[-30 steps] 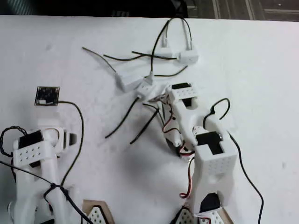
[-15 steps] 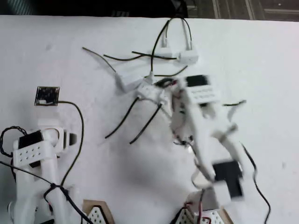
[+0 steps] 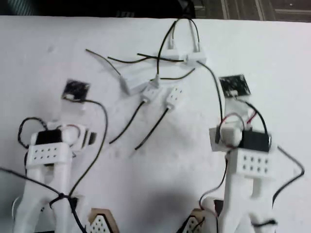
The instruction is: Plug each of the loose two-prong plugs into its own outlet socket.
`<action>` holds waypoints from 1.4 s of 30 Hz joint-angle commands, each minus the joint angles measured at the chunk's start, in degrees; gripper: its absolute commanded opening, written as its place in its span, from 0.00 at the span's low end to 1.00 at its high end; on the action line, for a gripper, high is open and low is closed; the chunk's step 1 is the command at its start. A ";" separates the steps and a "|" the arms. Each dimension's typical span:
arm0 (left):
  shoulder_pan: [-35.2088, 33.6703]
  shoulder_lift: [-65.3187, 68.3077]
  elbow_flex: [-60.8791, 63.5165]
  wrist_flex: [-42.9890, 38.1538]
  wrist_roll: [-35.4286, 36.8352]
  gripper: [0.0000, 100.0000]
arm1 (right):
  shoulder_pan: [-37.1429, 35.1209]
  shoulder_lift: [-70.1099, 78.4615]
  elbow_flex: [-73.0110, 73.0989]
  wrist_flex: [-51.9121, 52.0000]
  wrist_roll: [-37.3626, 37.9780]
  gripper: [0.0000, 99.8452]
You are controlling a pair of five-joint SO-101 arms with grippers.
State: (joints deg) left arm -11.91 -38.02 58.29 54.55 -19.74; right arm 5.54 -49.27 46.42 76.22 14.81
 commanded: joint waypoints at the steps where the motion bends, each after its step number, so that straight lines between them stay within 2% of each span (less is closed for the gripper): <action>1: 9.19 -1.27 -10.20 6.42 0.18 0.20 | 0.22 -9.01 8.35 -7.34 -4.57 0.02; 4: 15.69 -1.27 -14.95 11.34 0.18 0.20 | 0.04 -14.55 14.68 -11.21 -8.18 0.02; 8: 22.81 2.15 -19.43 13.63 0.53 0.20 | 0.22 -19.03 19.34 -13.23 -9.58 0.02; 18: 31.87 39.16 -40.62 13.63 0.35 0.20 | 0.48 -19.82 21.71 -13.32 -9.67 0.02; 27: 35.65 63.25 -61.36 14.59 0.70 0.24 | 0.48 -19.82 21.71 -13.32 -9.67 0.02; 32: 36.18 72.04 -71.21 22.24 0.62 0.18 | 0.48 -19.82 21.80 -13.23 -9.67 0.02; 37: 39.16 76.97 -75.69 30.24 0.09 0.02 | 1.19 -19.82 21.80 -13.23 -9.67 0.02; 42: 40.48 74.68 -75.52 37.80 0.26 0.02 | 2.77 -19.82 21.80 -13.23 -9.67 0.02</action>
State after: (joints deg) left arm 28.00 38.90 -16.18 86.99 -19.56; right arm 7.65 -68.09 68.48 63.82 5.67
